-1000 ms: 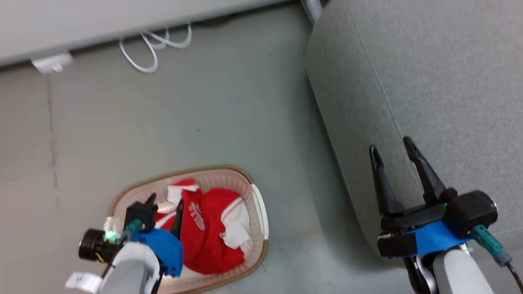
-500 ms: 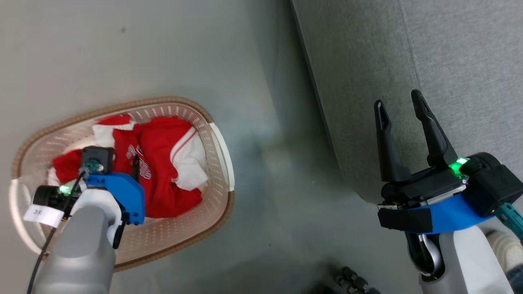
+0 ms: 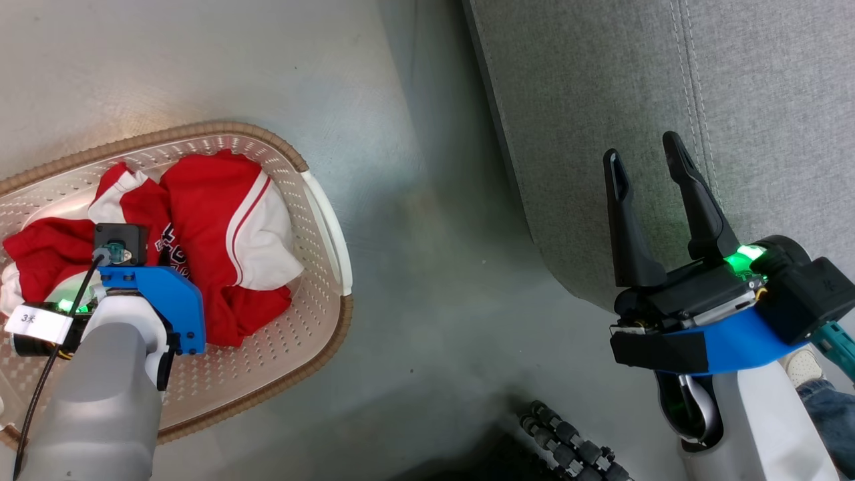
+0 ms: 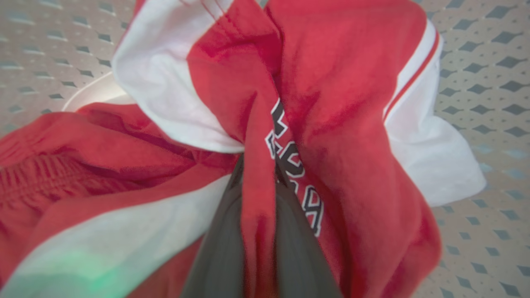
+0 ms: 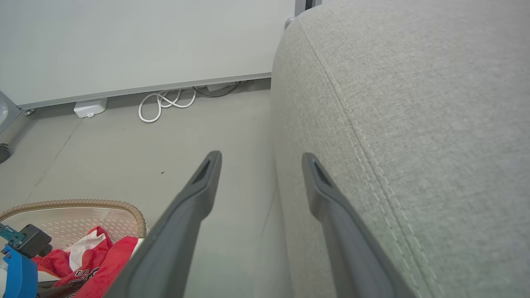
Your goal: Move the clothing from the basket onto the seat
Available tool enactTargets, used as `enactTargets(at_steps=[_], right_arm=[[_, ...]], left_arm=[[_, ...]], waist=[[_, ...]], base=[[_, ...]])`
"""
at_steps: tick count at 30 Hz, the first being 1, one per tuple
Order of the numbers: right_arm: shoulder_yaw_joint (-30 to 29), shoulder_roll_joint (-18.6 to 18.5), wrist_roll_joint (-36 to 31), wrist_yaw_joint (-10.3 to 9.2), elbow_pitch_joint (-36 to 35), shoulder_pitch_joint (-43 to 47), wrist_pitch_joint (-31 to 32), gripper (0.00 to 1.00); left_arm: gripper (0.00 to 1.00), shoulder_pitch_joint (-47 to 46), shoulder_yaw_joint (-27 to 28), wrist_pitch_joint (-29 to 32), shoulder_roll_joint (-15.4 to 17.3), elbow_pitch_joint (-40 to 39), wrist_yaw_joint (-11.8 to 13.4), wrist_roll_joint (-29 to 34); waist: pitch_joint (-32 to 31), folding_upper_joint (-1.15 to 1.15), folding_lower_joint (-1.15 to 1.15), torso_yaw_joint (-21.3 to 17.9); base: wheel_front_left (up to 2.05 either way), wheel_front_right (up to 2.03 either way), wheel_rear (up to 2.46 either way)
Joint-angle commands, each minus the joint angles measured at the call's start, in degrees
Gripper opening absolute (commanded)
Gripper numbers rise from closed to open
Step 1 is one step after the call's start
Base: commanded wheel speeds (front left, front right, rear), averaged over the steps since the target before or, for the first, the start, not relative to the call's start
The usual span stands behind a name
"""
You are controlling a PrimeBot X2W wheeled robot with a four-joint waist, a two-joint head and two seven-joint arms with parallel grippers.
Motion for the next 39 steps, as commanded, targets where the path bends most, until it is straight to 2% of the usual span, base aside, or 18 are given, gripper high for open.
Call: enactTargets(at_steps=[1,6,10,18,21,24,31,39], right_arm=[[0.1,0.0,0.6,0.03,0.1,-1.0,-0.2,1.0],[-0.2,0.0,0.2,0.03,0.3,-1.4,-0.2,1.0],[-0.8,0.0,-0.7,0.03,1.1,-1.8,-0.2,1.0],[-1.4,0.0,-3.9,0.03,3.9,0.1,-0.2,1.0],[-1.6,-0.1,-4.9,0.03,5.1,1.7,-0.2,1.0],[-1.7,-0.1,-5.7,0.03,6.5,3.7,-0.2,1.0],[-2.8,-0.1,-7.5,0.03,9.7,9.4,-0.2,1.0],[-2.7,-0.1,-7.9,0.03,11.5,14.1,-0.1,1.0]], left_arm=[[0.0,-0.9,-0.2,-0.3,0.2,0.2,-0.2,-0.2],[0.0,-1.6,-0.8,-1.3,-0.7,0.5,-0.9,-0.7],[0.0,-0.8,-1.0,-2.4,-2.4,0.9,-1.6,-1.5],[0.0,4.1,-2.0,-5.1,-6.7,1.8,-2.9,-3.3],[0.0,6.3,-2.5,-6.7,-7.1,1.9,-3.6,-4.8],[0.0,8.6,-5.9,-7.8,-9.3,0.4,-3.7,-7.5],[0.0,12.5,-18.7,-8.4,-10.4,-7.7,-3.7,-16.1],[0.0,11.9,-30.1,-6.5,-10.6,-18.0,-3.7,-24.9]], waist=[[-0.2,0.0,-0.01,0.1],[-1.0,0.0,-0.01,1.0],[-4.1,0.0,-0.01,2.8],[-17.8,0.0,-0.01,7.9],[-23.4,0.0,-0.01,9.7],[-28.8,0.0,-0.01,11.6],[-39.9,0.0,-0.01,16.4],[-47.7,0.0,-0.01,19.0]], base=[[0.0,0.0,0.0],[0.0,0.0,0.0],[0.0,0.0,0.0],[0.0,0.0,0.0],[0.0,0.0,0.0],[0.0,0.0,0.0],[0.0,0.0,0.0],[0.0,0.0,0.0]])
